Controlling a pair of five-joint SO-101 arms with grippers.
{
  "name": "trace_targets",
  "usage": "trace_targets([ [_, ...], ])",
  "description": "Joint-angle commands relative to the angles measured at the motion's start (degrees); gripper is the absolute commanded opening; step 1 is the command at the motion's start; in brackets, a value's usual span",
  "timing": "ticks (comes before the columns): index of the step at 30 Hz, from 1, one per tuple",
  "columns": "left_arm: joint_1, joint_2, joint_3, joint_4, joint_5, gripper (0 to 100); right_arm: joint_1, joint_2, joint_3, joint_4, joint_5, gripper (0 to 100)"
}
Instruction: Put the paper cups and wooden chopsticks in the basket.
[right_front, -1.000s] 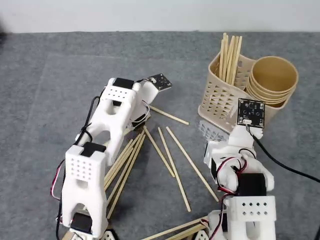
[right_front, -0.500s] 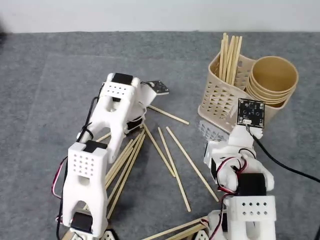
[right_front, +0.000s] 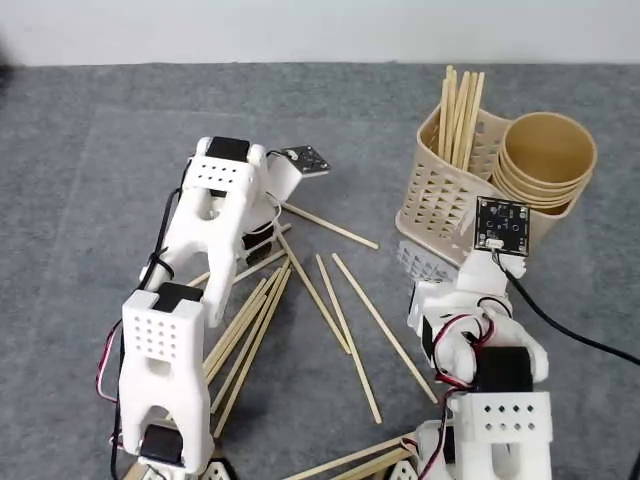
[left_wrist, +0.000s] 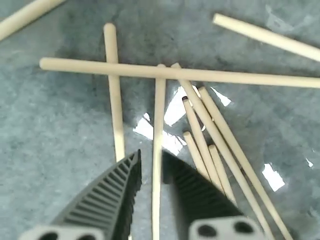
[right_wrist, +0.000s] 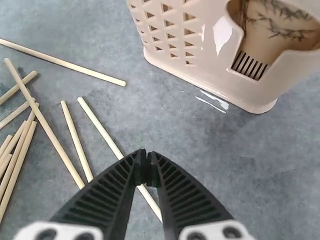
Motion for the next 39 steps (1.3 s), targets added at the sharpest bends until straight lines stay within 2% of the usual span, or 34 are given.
trace_targets([
  [1, -0.4, -4.1, -0.2, -2.6, -0.4, 17, 0.7, -1.0, -0.2, -0.4, -0.5, 0.8],
  [6, -0.7, -3.9, -0.1, -6.5, -0.4, 18, 0.7, -1.0, -0.2, -0.4, -0.5, 0.8],
  [13, -2.6, 3.3, -1.2, -10.4, -0.4, 20, 0.7, -1.0, -0.2, -0.4, -0.5, 0.8],
  [20, -2.2, 11.0, -10.9, -2.5, -0.7, 19, 0.7, -1.0, -0.2, -0.4, -0.5, 0.8],
  [27, -0.3, 18.4, -17.5, 2.5, -0.6, 1, 0.7, -1.0, -0.2, -0.4, -0.5, 0.8],
  [39, -0.9, 17.5, -17.2, 2.6, -0.6, 1, 0.7, -1.0, -0.2, -0.4, -0.4, 0.8],
])
